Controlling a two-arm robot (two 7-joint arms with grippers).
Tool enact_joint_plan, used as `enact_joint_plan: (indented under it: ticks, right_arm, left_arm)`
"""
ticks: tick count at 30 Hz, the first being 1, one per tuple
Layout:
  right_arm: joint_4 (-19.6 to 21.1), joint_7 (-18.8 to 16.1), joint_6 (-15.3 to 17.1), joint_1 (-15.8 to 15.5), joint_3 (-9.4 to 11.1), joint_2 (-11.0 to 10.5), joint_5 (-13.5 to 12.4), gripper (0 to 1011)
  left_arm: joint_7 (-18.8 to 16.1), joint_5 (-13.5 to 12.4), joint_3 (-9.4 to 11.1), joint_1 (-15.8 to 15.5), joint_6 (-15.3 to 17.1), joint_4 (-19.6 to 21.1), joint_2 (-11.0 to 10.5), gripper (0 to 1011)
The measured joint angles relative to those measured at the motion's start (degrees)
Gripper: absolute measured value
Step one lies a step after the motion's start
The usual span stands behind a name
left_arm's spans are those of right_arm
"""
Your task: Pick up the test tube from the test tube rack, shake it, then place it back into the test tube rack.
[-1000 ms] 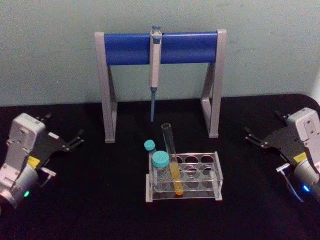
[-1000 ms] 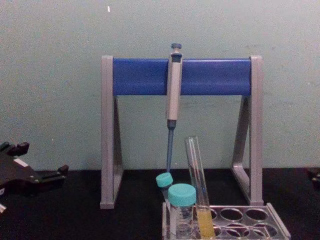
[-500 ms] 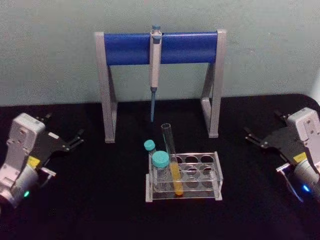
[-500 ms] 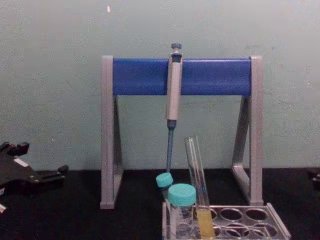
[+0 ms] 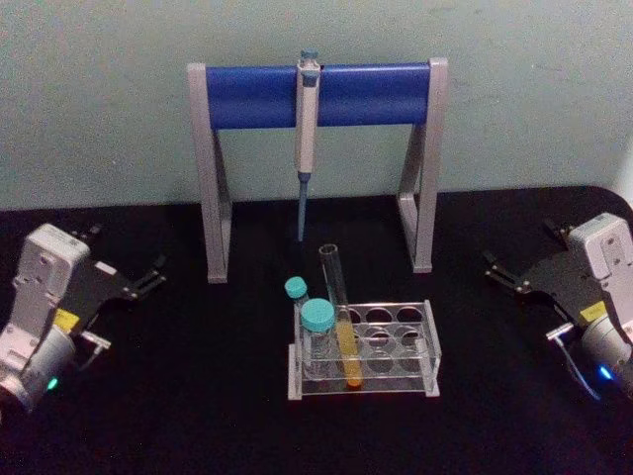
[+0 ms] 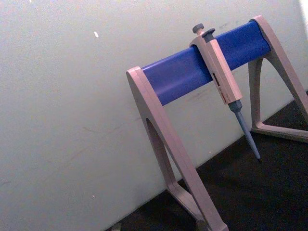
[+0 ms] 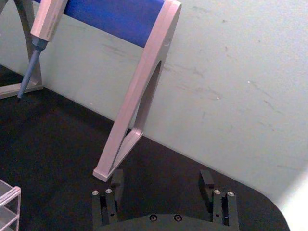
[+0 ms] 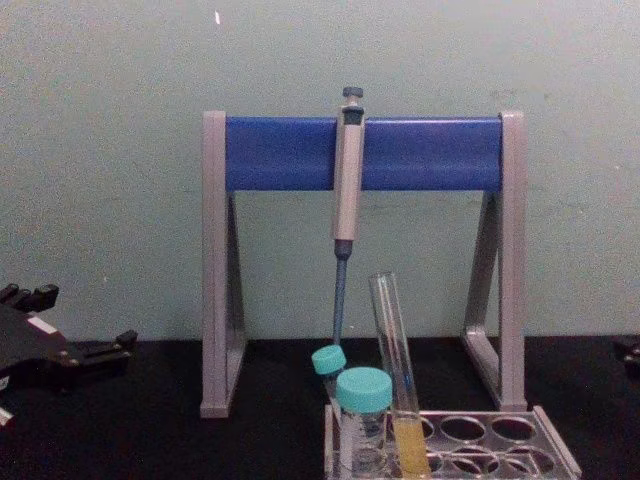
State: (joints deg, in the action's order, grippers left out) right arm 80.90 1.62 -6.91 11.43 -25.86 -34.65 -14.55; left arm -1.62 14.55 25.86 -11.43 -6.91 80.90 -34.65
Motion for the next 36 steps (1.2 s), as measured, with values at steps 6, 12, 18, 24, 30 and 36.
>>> enact_joint_plan:
  ticks: [6,12,18,24,30,36]
  right_arm:
    - [0.0,0.0,0.0,0.0,0.0,0.0,0.0,1000]
    - [0.0,0.0,0.0,0.0,0.0,0.0,0.0,1000]
    - [0.0,0.0,0.0,0.0,0.0,0.0,0.0,1000]
    - [0.0,0.0,0.0,0.0,0.0,0.0,0.0,1000]
    - [0.2,-0.3,0.0,-0.4,0.5,0.1,0.0,1000]
    - [2.4,-2.1,0.2,-2.2,2.2,-0.2,-1.6,1000]
  left_arm:
    - [0.0,0.0,0.0,0.0,0.0,0.0,0.0,1001]
    - [0.0,0.0,0.0,0.0,0.0,0.0,0.0,1001]
    - [0.0,0.0,0.0,0.0,0.0,0.0,0.0,1001]
    - [0.0,0.0,0.0,0.0,0.0,0.0,0.0,1001]
    - [0.0,0.0,0.0,0.0,0.0,0.0,0.0,1001]
    - [0.0,0.0,0.0,0.0,0.0,0.0,0.0,1001]
